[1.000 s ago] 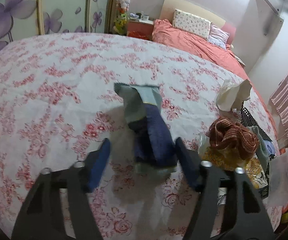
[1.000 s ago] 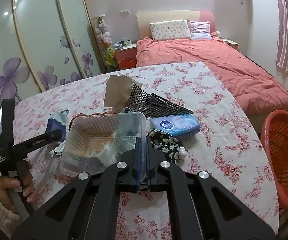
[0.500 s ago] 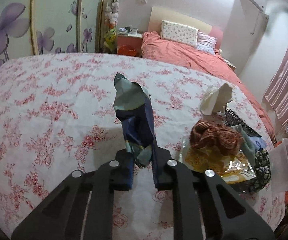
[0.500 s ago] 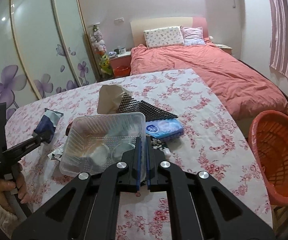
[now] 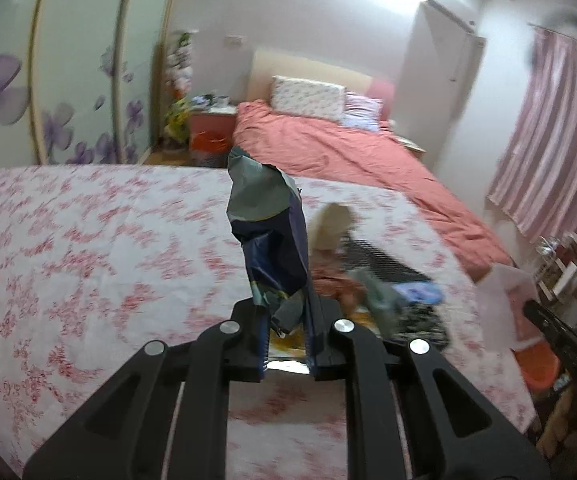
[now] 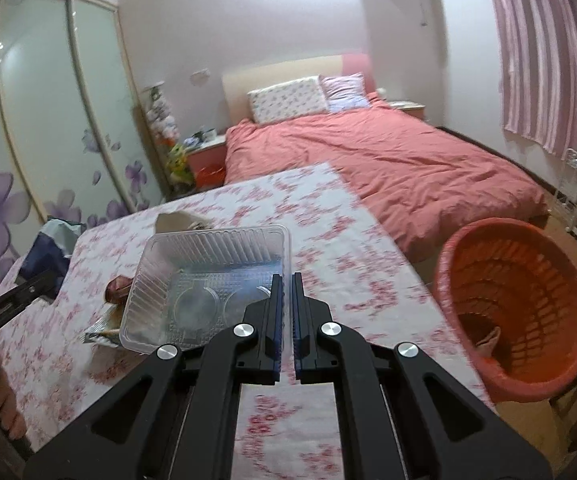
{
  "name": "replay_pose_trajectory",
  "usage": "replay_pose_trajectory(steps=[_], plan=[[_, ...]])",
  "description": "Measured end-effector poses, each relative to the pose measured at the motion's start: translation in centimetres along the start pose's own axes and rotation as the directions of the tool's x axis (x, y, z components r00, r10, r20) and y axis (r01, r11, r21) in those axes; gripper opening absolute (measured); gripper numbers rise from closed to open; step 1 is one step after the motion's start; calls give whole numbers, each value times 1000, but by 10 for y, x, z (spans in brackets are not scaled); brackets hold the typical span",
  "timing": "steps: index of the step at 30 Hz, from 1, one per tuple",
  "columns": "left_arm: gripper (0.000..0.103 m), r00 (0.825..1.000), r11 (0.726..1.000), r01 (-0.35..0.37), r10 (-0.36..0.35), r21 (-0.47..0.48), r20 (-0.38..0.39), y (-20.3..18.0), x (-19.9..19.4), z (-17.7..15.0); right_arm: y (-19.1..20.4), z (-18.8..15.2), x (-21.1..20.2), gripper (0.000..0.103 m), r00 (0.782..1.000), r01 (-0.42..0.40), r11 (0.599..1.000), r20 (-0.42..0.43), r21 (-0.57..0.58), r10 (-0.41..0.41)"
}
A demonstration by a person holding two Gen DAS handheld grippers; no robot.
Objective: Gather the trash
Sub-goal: 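Carry both items to the orange basket and release them inside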
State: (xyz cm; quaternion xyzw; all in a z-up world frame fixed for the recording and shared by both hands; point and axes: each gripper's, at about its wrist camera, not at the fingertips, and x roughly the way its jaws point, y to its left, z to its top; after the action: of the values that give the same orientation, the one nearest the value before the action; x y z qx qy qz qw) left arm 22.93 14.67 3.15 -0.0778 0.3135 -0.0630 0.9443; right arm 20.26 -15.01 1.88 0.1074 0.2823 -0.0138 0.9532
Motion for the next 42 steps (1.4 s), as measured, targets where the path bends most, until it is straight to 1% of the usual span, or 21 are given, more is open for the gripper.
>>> replay_pose_trajectory(steps=[5, 8, 13, 18, 25, 30, 38, 42], plan=[[15, 996, 995, 87, -87, 50, 8, -41, -10, -4, -25, 2, -13, 4, 996, 75, 997, 50, 34, -76], [15, 992, 990, 123, -124, 76, 6, -64, -11, -5, -40, 4, -19, 4, 990, 119, 991, 73, 59, -123], [15, 984, 977, 178, -178, 115, -8, -100, -7, -11, -69, 5, -30, 4, 972, 192, 975, 114, 114, -205], [15, 971, 961, 240, -237, 138, -35, -132, -1, -18, -98, 5, -36, 4, 952, 251, 953, 136, 171, -275], [15, 946, 928, 324, -315, 186, -75, -183, 12, -31, -130, 0, -37, 4, 927, 311, 923, 141, 228, -347], [15, 927, 904, 373, -357, 208, -111, -218, 21, -43, -153, -6, -37, 4, 910, 350, 900, 133, 261, -392], [15, 894, 864, 446, -416, 234, -166, -266, 40, -58, -181, -12, -33, 4, 894, 385, 869, 107, 311, -434], [15, 877, 845, 477, -437, 242, -201, -284, 54, -67, -194, -15, -29, 4, 888, 399, 851, 88, 340, -452]])
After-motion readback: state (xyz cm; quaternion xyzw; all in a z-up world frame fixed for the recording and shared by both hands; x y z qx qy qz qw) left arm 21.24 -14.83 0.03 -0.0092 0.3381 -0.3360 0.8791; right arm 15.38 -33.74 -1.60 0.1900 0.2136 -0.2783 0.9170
